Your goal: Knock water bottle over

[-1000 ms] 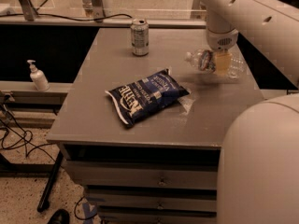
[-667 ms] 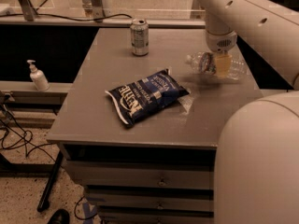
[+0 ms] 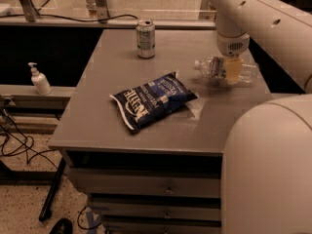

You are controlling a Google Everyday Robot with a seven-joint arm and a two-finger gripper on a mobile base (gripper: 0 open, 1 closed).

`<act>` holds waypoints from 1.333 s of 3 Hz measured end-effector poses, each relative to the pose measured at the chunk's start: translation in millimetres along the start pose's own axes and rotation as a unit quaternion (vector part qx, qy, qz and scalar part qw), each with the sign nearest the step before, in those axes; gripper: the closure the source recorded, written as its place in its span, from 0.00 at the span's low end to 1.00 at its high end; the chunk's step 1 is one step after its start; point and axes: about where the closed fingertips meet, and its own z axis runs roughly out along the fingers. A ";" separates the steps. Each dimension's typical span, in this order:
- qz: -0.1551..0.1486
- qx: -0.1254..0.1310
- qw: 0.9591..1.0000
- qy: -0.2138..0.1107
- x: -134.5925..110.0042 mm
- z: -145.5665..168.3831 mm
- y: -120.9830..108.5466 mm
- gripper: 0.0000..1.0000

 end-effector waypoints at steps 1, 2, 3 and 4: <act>0.000 -0.004 1.000 -0.008 -1.0 -0.1 2.7 0.00; 0.002 -0.009 1.000 -0.016 -0.4 0.2 5.9 0.00; 0.008 -0.014 1.000 -0.026 1.3 0.6 9.5 0.00; 0.019 -0.020 0.999 -0.044 5.1 -0.2 13.0 0.00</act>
Offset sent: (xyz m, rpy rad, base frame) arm -0.0157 -0.0006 0.0032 0.0515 0.0395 -0.0125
